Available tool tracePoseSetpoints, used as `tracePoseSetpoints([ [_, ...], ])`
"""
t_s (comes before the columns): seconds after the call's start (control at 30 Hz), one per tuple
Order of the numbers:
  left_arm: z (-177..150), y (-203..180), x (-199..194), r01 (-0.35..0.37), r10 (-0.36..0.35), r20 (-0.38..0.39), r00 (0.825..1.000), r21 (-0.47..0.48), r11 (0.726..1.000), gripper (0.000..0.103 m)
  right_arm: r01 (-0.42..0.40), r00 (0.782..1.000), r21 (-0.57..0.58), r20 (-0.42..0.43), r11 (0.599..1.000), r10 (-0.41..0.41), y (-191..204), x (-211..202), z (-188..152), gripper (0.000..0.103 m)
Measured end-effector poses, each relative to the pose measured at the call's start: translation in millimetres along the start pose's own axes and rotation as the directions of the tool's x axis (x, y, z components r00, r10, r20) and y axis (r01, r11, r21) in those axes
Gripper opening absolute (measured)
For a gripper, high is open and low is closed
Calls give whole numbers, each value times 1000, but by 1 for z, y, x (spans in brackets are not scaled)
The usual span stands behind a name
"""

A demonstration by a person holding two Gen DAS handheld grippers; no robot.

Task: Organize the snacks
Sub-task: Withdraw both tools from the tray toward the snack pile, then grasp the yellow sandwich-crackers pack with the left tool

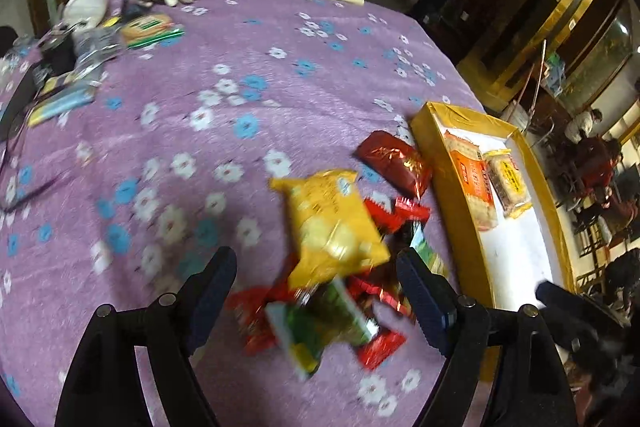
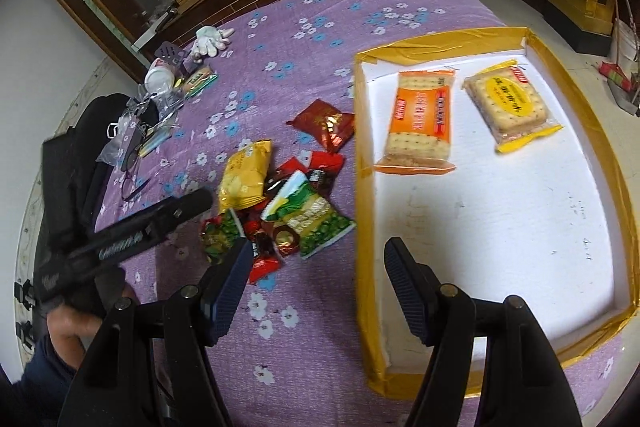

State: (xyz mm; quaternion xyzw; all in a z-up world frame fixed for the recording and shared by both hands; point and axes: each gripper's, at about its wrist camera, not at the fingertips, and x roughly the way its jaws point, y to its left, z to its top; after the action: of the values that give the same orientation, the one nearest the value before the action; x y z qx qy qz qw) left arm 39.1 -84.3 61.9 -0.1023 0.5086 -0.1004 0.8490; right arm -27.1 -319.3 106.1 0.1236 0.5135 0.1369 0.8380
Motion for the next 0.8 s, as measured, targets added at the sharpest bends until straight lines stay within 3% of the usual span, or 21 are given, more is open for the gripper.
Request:
tracePoseSetpoints([
  [0.2, 17, -11, 42, -90, 92, -78, 993, 29, 995, 87, 27, 999, 9, 19, 1000, -27, -15, -12, -5, 67],
  [0.27, 17, -10, 54, -108, 111, -105, 988, 28, 994, 69, 31, 999, 9, 27, 999, -31, -18, -17, -7, 67],
  [0.3, 17, -8, 56, -88, 89, -99, 991, 10, 996, 67, 32, 999, 6, 31, 999, -32, -19, -18, -8, 67],
  [0.37, 18, -5, 55, -97, 97, -86, 992, 5, 995, 52, 30, 999, 2, 33, 1000, -30, -19, -19, -9, 67],
  [0.6, 4, 24, 30, -75, 73, -50, 996, -29, 997, 51, -12, 1000, -34, 3, 999, 12, -3, -8, -10, 68],
  [0.8, -24, 61, -19, -97, 99, 18, 995, -70, 993, 52, -116, 991, -93, -71, 989, 110, 32, 17, -11, 67],
])
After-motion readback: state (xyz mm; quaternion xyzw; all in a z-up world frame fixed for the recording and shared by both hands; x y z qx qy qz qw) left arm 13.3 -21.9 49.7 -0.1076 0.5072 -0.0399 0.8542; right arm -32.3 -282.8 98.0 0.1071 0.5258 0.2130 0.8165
